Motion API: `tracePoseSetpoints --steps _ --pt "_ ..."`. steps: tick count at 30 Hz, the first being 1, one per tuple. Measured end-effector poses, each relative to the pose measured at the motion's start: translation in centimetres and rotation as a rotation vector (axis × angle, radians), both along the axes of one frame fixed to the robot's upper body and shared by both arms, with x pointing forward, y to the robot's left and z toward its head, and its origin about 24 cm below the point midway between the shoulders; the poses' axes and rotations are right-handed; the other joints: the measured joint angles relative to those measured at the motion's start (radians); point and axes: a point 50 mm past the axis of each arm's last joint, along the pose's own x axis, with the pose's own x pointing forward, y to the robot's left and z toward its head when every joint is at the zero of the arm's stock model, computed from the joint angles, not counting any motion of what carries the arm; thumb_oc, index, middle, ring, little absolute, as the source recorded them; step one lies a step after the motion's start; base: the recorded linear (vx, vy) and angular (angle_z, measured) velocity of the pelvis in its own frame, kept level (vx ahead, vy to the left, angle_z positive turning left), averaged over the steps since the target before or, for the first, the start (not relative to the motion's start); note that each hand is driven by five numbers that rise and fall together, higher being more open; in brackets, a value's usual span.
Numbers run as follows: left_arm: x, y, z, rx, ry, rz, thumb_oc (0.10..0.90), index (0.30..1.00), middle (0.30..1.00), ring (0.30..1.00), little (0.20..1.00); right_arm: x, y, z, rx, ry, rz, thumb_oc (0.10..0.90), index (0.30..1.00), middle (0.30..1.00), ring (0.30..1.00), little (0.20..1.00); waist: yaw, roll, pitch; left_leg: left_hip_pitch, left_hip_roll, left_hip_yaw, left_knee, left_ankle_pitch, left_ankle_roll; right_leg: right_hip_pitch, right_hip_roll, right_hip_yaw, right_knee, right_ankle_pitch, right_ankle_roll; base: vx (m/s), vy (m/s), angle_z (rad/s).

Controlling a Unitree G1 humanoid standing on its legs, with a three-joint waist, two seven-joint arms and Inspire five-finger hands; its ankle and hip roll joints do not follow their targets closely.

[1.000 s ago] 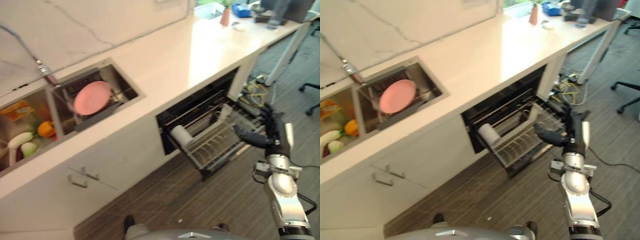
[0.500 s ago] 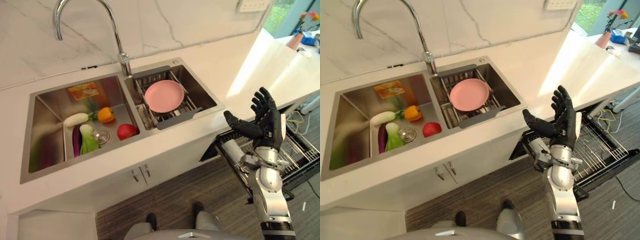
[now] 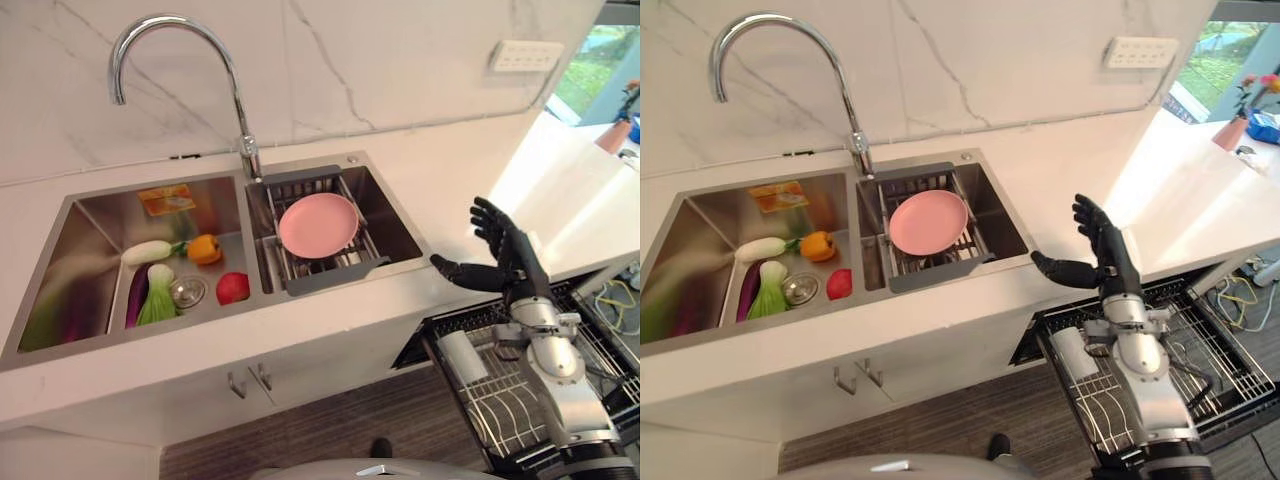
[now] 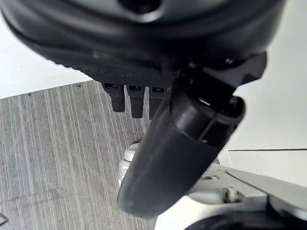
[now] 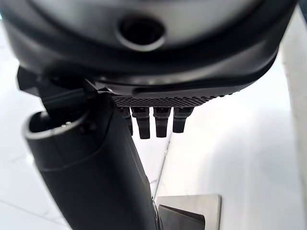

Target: Place the dishes in the dishwasher.

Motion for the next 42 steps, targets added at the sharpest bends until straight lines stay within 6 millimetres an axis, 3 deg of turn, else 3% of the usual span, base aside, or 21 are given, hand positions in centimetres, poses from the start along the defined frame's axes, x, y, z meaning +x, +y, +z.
tracePoseSetpoints --steps 5,6,10,16,28,35,42 --pt "0.2 -0.1 0.0 -0.013 -0.013 -0.033 0.8 0.9 0.9 0.9 0.9 1.4 -1.4 3.7 -0.453 -0.052 0.038 0.8 0.9 0.9 0.9 0.9 0.023 0.0 -0.002 0.012 0.01 -0.033 -0.041 0.022 -0.004 0.019 0.003 -0.039 -0.005 -0.02 0.006 0.03 -0.094 0.25" --pt "0.1 -0.1 0.0 -0.016 -0.008 -0.037 0.8 0.9 0.9 0.9 0.9 2.6 -0.7 5.4 -0.519 -0.117 0.056 0.8 0.9 0.9 0.9 0.9 0.024 0.001 -0.002 0.011 0.014 -0.033 -0.049 0.027 -0.007 0.015 0.007 -0.039 -0.004 -0.024 0.006 0.02 -0.057 0.0" --pt "0.2 -0.1 0.0 -0.018 -0.007 -0.056 0.8 0.9 0.9 0.9 0.9 3.8 1.5 6.8 -0.573 -0.202 0.146 0.8 0.9 0.9 0.9 0.9 0.029 0.007 -0.006 0.011 0.02 -0.036 -0.052 0.029 -0.01 0.015 0.013 -0.043 -0.005 -0.026 0.002 0.01 -0.037 0.02" --pt "0.5 -0.2 0.0 -0.017 -0.022 -0.086 0.8 0.9 0.9 0.9 0.9 5.7 4.3 5.0 -0.81 -0.114 0.349 0.8 0.9 0.9 0.9 0.9 0.061 0.02 -0.009 0.009 0.018 -0.051 -0.054 0.029 -0.01 0.02 0.01 -0.057 -0.004 -0.028 0.0 0.03 -0.022 0.07" --pt "0.5 -0.3 0.0 -0.032 -0.029 -0.093 0.8 0.9 0.9 0.9 0.9 7.0 4.2 2.8 -0.951 0.003 0.394 0.8 0.9 0.9 0.9 0.9 0.077 0.044 -0.004 0.01 0.015 -0.056 -0.059 0.029 -0.009 0.023 0.007 -0.06 -0.004 -0.029 0.002 0.0 0.001 0.01" --pt "0.8 -0.4 0.0 -0.031 -0.039 -0.103 0.8 0.9 0.9 0.9 0.9 8.5 4.7 3.0 -1.079 0.009 0.41 0.8 0.9 0.9 0.9 0.9 0.077 0.044 -0.004 0.011 0.015 -0.056 -0.059 0.03 -0.009 0.024 0.008 -0.059 -0.004 -0.029 0.002 0.0 0.0 0.0" --pt "0.7 -0.4 0.0 -0.03 -0.036 -0.102 0.8 0.9 0.9 0.9 0.9 8.6 5.5 2.9 -1.187 -0.017 0.435 0.8 0.9 0.9 0.9 0.9 0.084 0.044 -0.004 0.01 0.015 -0.059 -0.06 0.031 -0.008 0.025 0.008 -0.062 -0.004 -0.029 0.002 0.0 0.0 0.0"
